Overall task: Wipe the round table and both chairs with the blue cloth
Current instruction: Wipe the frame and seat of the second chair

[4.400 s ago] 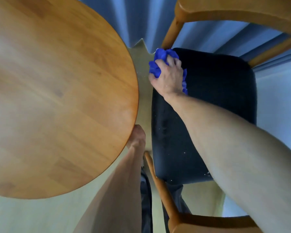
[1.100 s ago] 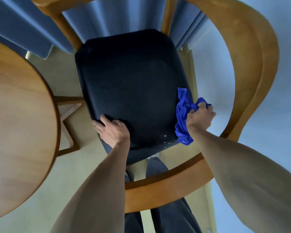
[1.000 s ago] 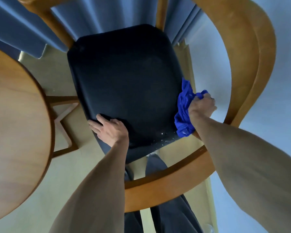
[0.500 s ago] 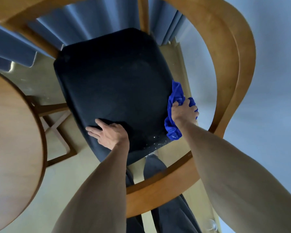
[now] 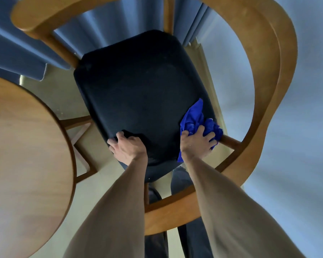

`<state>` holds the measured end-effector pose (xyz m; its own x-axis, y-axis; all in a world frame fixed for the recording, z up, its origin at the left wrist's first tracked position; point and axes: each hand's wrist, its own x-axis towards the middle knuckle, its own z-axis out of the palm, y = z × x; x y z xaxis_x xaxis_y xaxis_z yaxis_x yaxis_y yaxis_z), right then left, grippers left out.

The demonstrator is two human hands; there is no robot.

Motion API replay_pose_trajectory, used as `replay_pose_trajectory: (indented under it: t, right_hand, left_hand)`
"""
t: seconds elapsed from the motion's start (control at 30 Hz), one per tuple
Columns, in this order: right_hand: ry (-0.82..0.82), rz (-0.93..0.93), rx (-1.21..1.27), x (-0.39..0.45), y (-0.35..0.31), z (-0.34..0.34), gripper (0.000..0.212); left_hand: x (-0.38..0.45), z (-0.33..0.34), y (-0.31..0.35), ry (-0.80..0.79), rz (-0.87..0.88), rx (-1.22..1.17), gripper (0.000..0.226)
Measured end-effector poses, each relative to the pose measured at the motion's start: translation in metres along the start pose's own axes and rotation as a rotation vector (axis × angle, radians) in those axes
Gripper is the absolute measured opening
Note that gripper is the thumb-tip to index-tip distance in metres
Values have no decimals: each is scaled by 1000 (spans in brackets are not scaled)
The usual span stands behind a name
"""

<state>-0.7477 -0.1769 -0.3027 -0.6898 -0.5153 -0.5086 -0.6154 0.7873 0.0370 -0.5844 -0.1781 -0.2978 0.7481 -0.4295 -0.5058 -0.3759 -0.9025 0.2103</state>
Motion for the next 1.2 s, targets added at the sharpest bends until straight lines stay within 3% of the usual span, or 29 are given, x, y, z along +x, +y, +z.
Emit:
replay_pose_trajectory:
  t: [0.13, 0.27, 0.4, 0.67, 0.73, 0.93, 1.07, 1.2]
  right_hand:
    - [-140, 250, 296, -66, 3, 38, 64]
    - [-196, 377, 374, -111, -11, 64, 73]
    - [-127, 461, 459, -106, -12, 61, 74]
    - [-4, 558, 527, -50, -22, 31, 48]
    - [32, 503, 502, -35, -24, 23, 44]
    - [138, -98, 624, 26, -41, -36, 48]
    - [181, -144, 593, 43, -49, -55, 43]
    - [166, -109, 504, 32, -43, -52, 34]
  left_hand:
    - [10, -17, -16, -49, 67, -3, 37]
    - [25, -28, -29, -78, 123, -37, 39]
    - [29, -29, -36, -79, 164, -54, 43]
    - [6, -5, -3, -39, 385, -3, 47]
    - [-1, 0, 10, -45, 409, -3, 46]
    - [-19, 5, 37, -89, 435, 6, 44]
    - [-19, -2, 46, -82, 375, -25, 46]
    - [-23, -3, 49, -93, 453, 13, 47]
